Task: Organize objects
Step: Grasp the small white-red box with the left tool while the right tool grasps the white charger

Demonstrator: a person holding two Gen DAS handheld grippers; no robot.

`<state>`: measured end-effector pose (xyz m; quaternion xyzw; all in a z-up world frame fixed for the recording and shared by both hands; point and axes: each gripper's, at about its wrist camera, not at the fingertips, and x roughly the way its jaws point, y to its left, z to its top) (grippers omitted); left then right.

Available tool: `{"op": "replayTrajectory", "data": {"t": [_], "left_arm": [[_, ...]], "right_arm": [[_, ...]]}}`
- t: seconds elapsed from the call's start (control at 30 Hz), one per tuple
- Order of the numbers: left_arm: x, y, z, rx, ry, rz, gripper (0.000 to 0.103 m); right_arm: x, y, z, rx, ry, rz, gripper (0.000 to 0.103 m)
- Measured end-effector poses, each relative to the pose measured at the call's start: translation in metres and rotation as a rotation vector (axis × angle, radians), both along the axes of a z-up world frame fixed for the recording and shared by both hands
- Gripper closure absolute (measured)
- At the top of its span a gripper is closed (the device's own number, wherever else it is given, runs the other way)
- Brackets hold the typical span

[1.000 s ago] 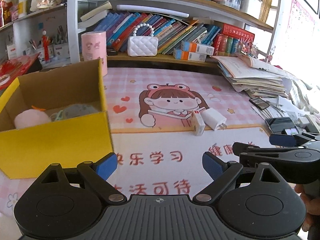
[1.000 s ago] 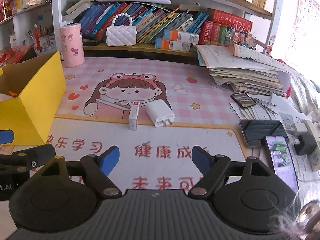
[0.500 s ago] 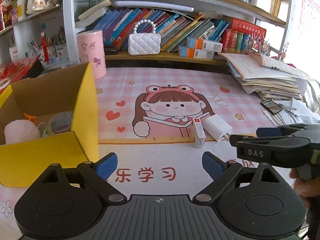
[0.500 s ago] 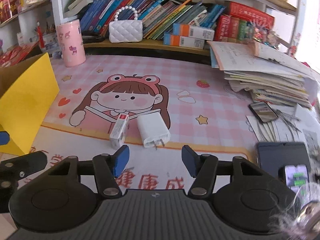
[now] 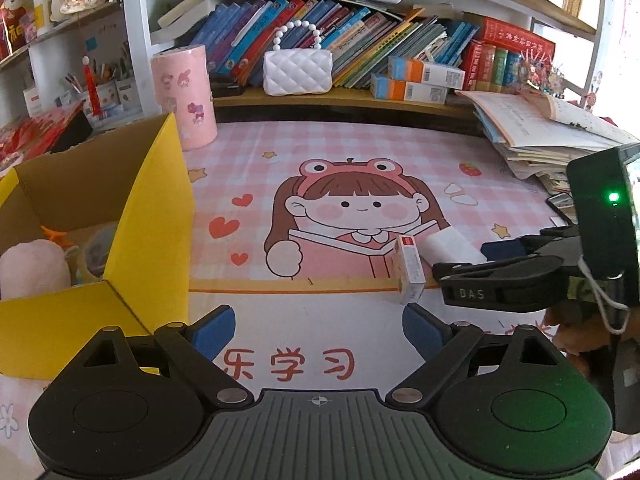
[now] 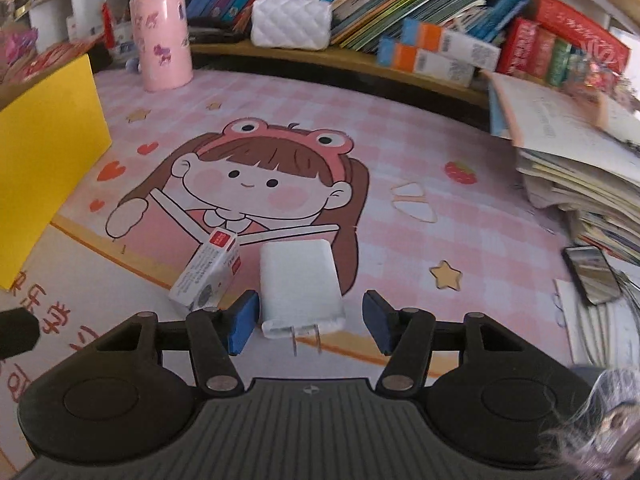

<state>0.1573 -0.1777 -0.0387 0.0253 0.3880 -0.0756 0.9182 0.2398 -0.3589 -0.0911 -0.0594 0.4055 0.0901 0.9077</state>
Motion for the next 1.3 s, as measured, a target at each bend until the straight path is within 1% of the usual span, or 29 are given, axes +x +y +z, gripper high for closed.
{"op": "replayTrajectory", "data": {"t": [0.1,0.23,0.37,0.5,0.57,0.6,0.67,0.73,0.8,0.87,0.9,0.93,1.0,1.03,1.1,1.2,1.23,1.3], "left_arm": [[0.005,-0.002,-0.001,0.000,0.003,-0.002,0.012],[0.011,-0.008,-0.003,0.001,0.003,-0.025,0.012],[0.019,-0.016,-0.005,0.007,-0.007,-0.048,0.013],[0.031,-0.025,-0.009,0.000,-0.015,-0.066,0.018],[0.039,-0.032,-0.013,-0.006,-0.014,-0.079,0.027],[0.043,-0.036,-0.015,-0.007,-0.014,-0.085,0.029],[0.051,-0.046,-0.020,-0.009,-0.015,-0.096,0.036],[0.058,-0.055,-0.024,-0.008,-0.017,-0.107,0.039],[0.064,-0.066,-0.030,0.006,-0.022,-0.123,0.041],[0.070,-0.075,-0.036,0.030,-0.023,-0.136,0.045],[0.072,-0.080,-0.040,0.052,-0.021,-0.138,0.048],[0.075,-0.084,-0.043,0.070,-0.016,-0.137,0.053],[0.079,-0.087,-0.049,0.084,-0.004,-0.130,0.057],[0.081,-0.087,-0.051,0.087,0.002,-0.126,0.061],[0.085,-0.085,-0.055,0.086,0.020,-0.119,0.067],[0.085,-0.081,-0.056,0.050,0.027,-0.120,0.079],[0.085,-0.081,-0.056,0.051,0.029,-0.122,0.090],[0.083,-0.079,-0.054,0.044,0.034,-0.123,0.090]], "right_arm": [[0.011,0.000,-0.005,0.017,0.015,0.022,0.052],[0.020,-0.002,-0.005,0.050,0.019,0.044,0.062],[0.023,-0.005,-0.003,0.068,0.019,0.058,0.062],[0.012,-0.018,0.013,0.087,-0.055,0.007,0.062],[0.007,-0.025,0.024,0.090,-0.083,-0.029,0.062],[0.004,-0.029,0.028,0.088,-0.092,-0.045,0.062],[-0.002,-0.036,0.036,0.090,-0.099,-0.074,0.062],[-0.008,-0.043,0.042,0.100,-0.105,-0.103,0.062],[-0.015,-0.049,0.048,0.114,-0.109,-0.123,0.062],[-0.022,-0.054,0.053,0.123,-0.112,-0.134,0.062],[-0.026,-0.056,0.056,0.126,-0.113,-0.138,0.062],[-0.029,-0.057,0.057,0.126,-0.114,-0.140,0.062],[-0.036,-0.059,0.062,0.127,-0.115,-0.141,0.062],[-0.040,-0.059,0.064,0.128,-0.115,-0.141,0.062],[-0.047,-0.061,0.066,0.131,-0.111,-0.142,0.062],[-0.056,-0.061,0.067,0.131,-0.105,-0.147,0.062],[-0.059,-0.061,0.067,0.130,-0.104,-0.149,0.062],[-0.062,-0.060,0.067,0.127,-0.102,-0.156,0.062]]}}
